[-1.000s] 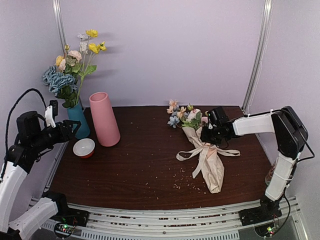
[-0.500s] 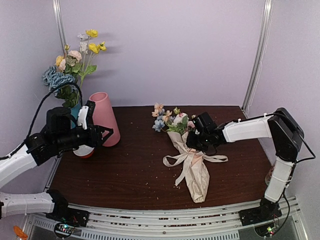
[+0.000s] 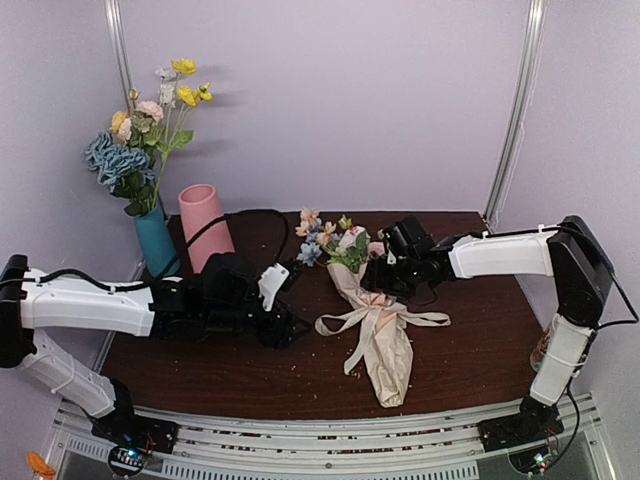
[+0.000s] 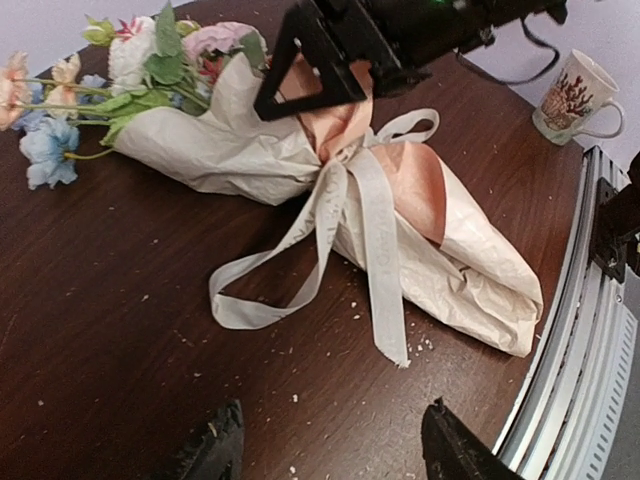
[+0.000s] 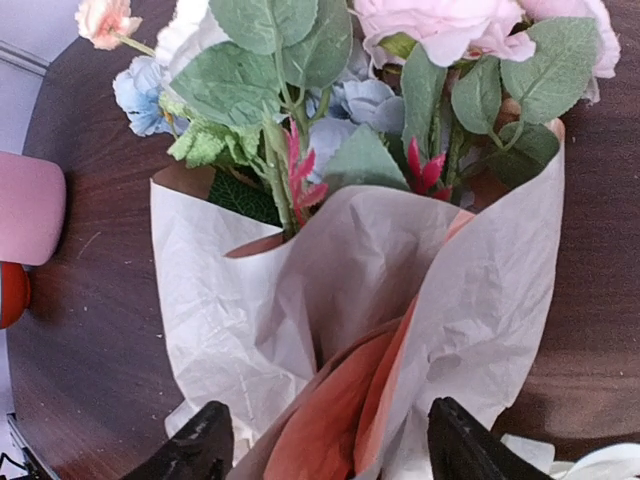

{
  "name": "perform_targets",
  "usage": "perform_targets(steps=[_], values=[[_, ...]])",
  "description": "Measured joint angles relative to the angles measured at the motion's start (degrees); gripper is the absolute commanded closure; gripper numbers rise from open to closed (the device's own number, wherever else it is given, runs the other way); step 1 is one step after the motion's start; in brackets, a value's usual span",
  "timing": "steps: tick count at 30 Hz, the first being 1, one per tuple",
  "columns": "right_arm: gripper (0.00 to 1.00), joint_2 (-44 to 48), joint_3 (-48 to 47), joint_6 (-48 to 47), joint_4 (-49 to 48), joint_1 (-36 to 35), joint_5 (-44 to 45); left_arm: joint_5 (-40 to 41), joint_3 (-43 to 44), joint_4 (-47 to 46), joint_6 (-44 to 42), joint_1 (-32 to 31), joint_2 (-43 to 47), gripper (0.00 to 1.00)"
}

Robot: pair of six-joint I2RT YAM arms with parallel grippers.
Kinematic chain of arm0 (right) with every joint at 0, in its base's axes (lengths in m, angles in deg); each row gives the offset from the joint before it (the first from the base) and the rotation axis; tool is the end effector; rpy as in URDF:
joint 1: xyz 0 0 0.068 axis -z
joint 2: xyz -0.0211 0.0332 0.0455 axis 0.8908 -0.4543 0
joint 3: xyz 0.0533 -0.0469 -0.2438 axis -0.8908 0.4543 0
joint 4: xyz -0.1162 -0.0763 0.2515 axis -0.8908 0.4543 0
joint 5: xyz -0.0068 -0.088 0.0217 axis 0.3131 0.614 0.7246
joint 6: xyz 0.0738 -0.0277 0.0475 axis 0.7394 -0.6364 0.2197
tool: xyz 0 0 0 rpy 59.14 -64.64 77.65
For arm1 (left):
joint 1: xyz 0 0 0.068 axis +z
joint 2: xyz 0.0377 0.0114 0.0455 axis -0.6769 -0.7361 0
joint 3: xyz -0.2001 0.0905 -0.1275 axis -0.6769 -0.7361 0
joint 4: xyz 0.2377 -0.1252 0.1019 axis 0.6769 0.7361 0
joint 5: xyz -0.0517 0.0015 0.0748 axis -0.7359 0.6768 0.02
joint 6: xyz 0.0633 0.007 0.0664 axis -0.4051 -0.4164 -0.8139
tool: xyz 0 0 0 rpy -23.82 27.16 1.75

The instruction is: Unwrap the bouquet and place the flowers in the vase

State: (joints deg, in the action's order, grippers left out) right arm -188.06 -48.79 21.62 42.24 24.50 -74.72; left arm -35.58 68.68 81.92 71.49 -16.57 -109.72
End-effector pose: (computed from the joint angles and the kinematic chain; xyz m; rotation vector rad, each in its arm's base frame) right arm 0.3396 0.2760 0.1298 0.0362 2.4825 0.7147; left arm 0.1858 -0.3117 0.1714 0.7340 2.1599 -0.7859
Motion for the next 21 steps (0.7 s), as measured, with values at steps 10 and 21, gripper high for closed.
perform_targets(steps=[10,21], values=[[0.16,13.88,4.42,-5.4,2.89,0.85,2.16,-3.72,5.99,-11.13,-1.27,-5.38,-20.22,0.35],[0.2,29.42,20.39,-6.69,4.2,1.36,6.91,1.09,16.35,-14.45,-3.04,-8.48,-35.67,0.42]])
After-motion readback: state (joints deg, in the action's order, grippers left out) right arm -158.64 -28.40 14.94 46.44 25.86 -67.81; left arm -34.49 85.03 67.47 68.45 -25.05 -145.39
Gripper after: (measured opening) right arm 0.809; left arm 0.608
